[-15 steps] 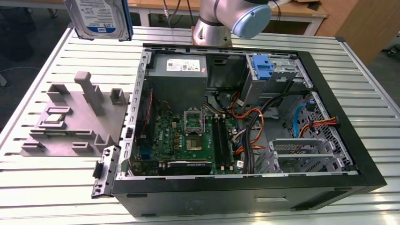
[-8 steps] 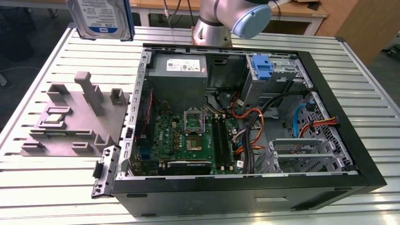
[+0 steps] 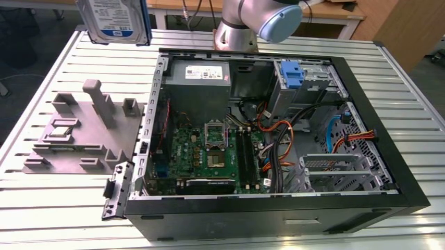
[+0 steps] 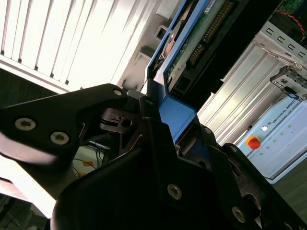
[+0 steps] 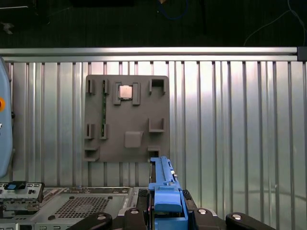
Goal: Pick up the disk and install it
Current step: 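Pick up the disk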
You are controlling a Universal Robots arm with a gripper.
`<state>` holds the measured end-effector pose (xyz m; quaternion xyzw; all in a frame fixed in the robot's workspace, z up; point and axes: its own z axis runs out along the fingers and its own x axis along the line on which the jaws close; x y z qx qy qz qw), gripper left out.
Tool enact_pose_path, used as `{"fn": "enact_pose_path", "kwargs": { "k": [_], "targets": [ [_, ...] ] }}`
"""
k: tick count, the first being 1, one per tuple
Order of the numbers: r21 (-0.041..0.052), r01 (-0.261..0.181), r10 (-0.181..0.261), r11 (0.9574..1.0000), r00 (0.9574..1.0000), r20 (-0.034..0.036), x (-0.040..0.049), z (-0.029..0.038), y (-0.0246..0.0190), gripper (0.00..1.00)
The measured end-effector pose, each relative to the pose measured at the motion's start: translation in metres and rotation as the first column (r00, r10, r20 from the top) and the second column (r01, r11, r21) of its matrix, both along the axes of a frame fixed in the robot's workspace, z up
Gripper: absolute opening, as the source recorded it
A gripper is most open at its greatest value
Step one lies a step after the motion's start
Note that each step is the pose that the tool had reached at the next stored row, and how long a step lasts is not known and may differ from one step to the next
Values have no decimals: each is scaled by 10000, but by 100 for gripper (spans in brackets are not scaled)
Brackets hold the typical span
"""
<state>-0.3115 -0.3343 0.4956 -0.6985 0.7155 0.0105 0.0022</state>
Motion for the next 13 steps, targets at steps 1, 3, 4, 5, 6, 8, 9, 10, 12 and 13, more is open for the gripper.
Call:
{"fn": "enact_pose_path", "kwargs": {
  "k": [1,3,4,5,6,8,9,10,12,13],
  "targets": [
    [0,0,0,10000,10000,0,5,0,0,37],
    [1,0,0,10000,10000,0,15,0,0,37],
    [0,0,0,10000,10000,0,19,0,0,37],
    [1,0,0,10000,10000,0,24,0,0,37],
    [1,0,0,10000,10000,1,29,0,0,37],
    [1,0,0,10000,10000,0,37,0,0,37],
    [1,0,0,10000,10000,0,41,0,0,37],
    [1,0,0,10000,10000,1,46,0,0,37],
    [0,0,0,10000,10000,0,54,0,0,37],
    [0,0,0,10000,10000,0,57,0,0,37]
  ]
}}
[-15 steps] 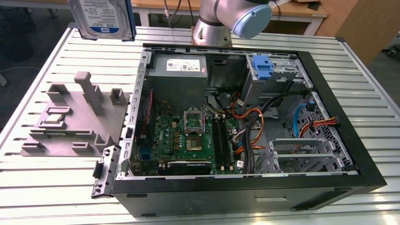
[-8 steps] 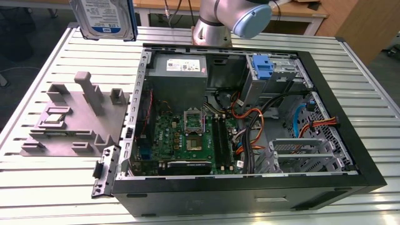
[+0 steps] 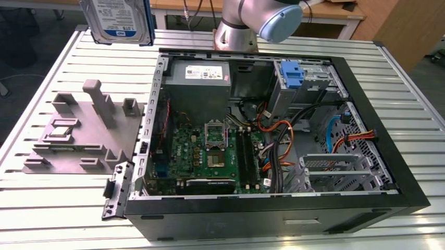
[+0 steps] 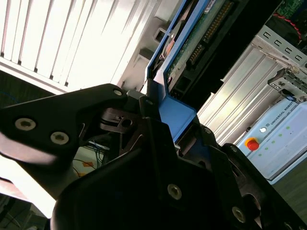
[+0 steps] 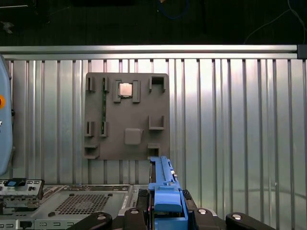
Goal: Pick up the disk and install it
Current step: 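Pick up the disk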
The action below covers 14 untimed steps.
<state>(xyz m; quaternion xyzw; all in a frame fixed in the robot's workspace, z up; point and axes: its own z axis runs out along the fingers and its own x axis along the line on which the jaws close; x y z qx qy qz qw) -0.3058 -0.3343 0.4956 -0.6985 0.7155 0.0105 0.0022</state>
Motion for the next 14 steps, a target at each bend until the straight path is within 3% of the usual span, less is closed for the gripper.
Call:
{"fn": "enact_pose_path", "kwargs": {
  "k": [14],
  "targets": [
    [0,-1,1,10000,10000,0,50,0,0,37]
  ]
}}
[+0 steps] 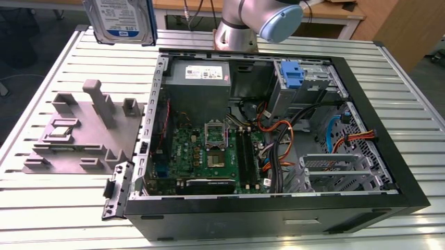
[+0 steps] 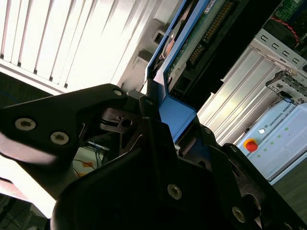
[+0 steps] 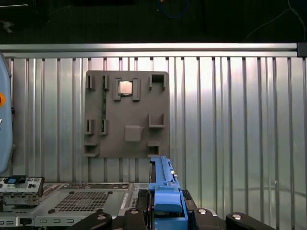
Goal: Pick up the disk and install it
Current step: 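Pick up the disk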
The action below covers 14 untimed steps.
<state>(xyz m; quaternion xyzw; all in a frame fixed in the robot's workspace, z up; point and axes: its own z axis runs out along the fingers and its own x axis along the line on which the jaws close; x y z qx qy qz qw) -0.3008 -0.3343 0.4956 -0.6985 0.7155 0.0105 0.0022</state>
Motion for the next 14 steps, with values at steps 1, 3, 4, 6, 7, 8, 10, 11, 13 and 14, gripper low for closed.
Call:
{"fn": "enact_pose_path", "kwargs": {
  "k": [1,3,4,6,7,8,10,11,13,14],
  "targets": [
    [0,1,-1,10000,10000,0,2,0,0,37],
    [1,0,0,10000,10000,1,7,0,0,37],
    [0,0,0,10000,10000,0,9,0,0,37],
    [0,1,-1,10000,10000,0,12,0,0,37],
    [0,0,0,10000,10000,0,14,0,0,37],
    [0,0,0,10000,10000,0,17,0,0,37],
    [0,0,0,10000,10000,0,24,0,0,37],
    [0,0,0,10000,10000,-1,28,0,0,37],
    [1,0,0,10000,10000,1,34,0,0,37],
    [0,1,-1,10000,10000,0,37,0,0,37]
  ]
}}
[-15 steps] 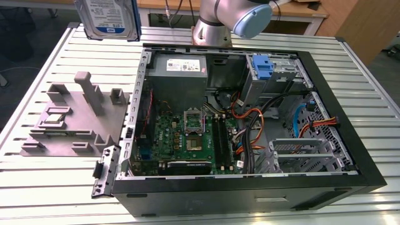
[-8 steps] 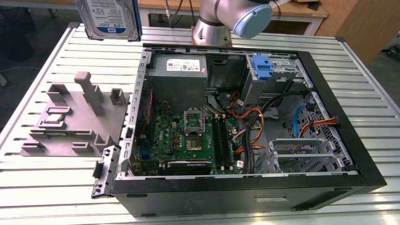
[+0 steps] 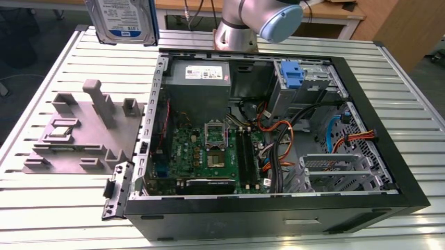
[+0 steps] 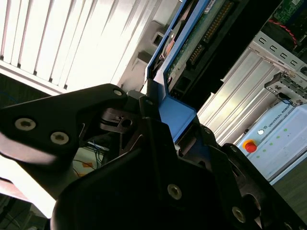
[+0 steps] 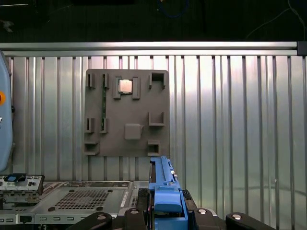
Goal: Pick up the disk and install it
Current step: 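Pick up the disk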
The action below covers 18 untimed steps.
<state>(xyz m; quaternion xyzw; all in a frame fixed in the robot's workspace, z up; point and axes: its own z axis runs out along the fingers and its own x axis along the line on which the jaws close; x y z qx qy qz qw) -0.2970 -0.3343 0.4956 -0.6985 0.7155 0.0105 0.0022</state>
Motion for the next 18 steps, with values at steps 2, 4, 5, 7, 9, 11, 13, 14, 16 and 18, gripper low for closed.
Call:
{"fn": "enact_pose_path", "kwargs": {
  "k": [2,4,5,7,9,11,13,14,16,18],
  "targets": [
    [0,-1,1,10000,10000,0,7,0,0,37],
    [0,0,0,10000,10000,1,13,-1,0,37],
    [0,0,0,10000,10000,0,16,0,0,37],
    [0,0,0,10000,10000,0,22,0,0,37],
    [0,-1,1,10000,10000,0,31,0,0,37],
    [0,-1,1,10000,10000,0,40,0,0,37],
    [0,0,0,10000,10000,0,49,0,0,37],
    [0,-1,1,10000,10000,0,53,0,0,37],
    [0,0,0,10000,10000,0,62,0,0,37],
    [0,0,0,10000,10000,0,70,0,0,37]
  ]
}}
